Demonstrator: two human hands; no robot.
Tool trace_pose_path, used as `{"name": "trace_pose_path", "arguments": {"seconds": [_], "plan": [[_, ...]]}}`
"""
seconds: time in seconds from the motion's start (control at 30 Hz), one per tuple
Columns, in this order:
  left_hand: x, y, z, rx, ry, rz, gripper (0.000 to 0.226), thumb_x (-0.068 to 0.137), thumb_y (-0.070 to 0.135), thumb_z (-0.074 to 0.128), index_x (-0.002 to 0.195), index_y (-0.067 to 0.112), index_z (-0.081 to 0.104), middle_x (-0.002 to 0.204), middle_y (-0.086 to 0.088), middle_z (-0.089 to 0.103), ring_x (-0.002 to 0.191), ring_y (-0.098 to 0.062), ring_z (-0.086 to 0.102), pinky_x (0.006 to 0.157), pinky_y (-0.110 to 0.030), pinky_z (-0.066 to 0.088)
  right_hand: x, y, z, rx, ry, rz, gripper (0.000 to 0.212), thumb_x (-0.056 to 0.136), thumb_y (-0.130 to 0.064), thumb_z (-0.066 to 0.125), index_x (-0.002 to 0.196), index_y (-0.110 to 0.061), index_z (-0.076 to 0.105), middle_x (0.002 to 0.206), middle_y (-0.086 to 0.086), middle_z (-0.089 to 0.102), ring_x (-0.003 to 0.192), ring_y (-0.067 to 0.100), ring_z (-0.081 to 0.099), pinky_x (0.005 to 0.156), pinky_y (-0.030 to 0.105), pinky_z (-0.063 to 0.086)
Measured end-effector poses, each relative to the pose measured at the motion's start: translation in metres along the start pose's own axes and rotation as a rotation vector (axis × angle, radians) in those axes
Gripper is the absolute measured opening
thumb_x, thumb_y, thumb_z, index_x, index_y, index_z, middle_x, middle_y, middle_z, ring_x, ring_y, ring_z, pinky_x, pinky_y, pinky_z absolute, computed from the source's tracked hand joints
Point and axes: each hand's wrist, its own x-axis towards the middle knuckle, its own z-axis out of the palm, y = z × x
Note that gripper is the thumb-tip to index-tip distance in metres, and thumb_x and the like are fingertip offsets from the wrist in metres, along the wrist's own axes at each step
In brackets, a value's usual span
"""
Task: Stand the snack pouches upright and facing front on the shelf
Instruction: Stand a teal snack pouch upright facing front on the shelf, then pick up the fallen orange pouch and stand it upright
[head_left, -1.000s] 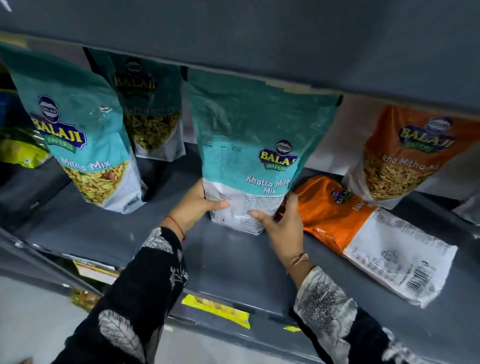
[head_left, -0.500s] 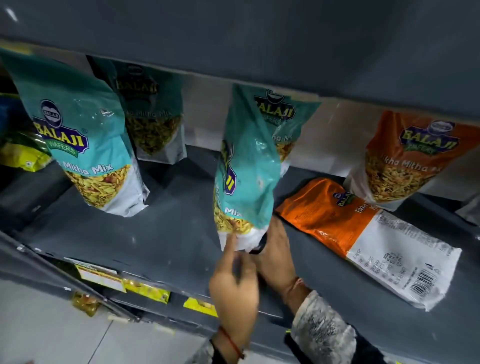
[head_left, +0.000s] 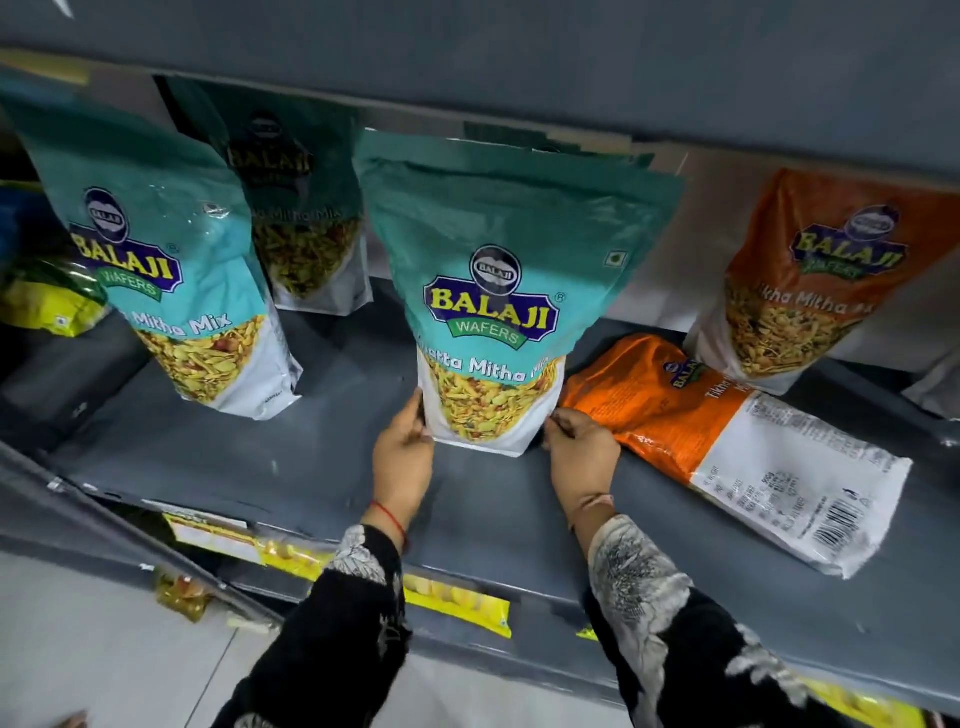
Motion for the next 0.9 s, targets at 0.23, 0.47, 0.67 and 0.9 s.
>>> {"name": "trace_pose_path", "arguments": {"seconds": [0.23,0.47,0.67,0.9], "plan": [[-0.002,-0.003,0.007,0.148,0.065,0.019,0.045,0.088,-0.003,0.047,0.128,0.016,0.051,0.130,-0.005,0.057,0.119,-0.017,0.052,0.096,-0.014,0.040,-0.011,-0.007,-0.011,-0.042,-0.096,-0.034,0.014,0.081,-0.003,0.058,0.092,0.000,0.067,0.094,0.021,0.072,0.086,0.028,0.064,0.082,0.036,0.051],[-0.068,0.015,0.042,0.035,0.415,-0.018,0.015,0.080,-0.007,0.056,0.086,0.004,0.064,0.083,-0.006,0.074,0.082,-0.014,0.062,0.088,-0.037,0.047,0.016,-0.015,-0.162,-0.328,0.047,-0.382,0.029,0.079,-0.033,0.060,0.092,-0.009,0.069,0.108,0.019,0.065,0.098,0.032,0.060,0.084,0.039,0.049],[-0.137,0.061,0.194,-0.379,-0.214,-0.629,0.013,0.089,0.020,0.053,0.077,0.017,0.052,0.075,-0.008,0.055,0.065,-0.021,0.053,0.061,-0.025,0.045,0.111,0.037,-0.263,-0.510,-0.585,-0.125,0.083,0.064,-0.080,0.045,0.120,-0.019,0.053,0.131,0.013,0.055,0.120,0.029,0.050,0.105,0.051,0.037],[-0.155,0.064,0.245,-0.357,-0.234,-0.615,0.026,0.080,0.033,0.065,0.101,0.017,0.064,0.073,0.002,0.072,0.058,-0.008,0.069,0.048,-0.021,0.055,0.100,0.048,-0.275,0.005,-0.923,0.132,0.034,0.079,-0.036,0.064,0.106,-0.015,0.065,0.121,0.008,0.063,0.098,0.010,0.064,0.087,0.026,0.053]]}}
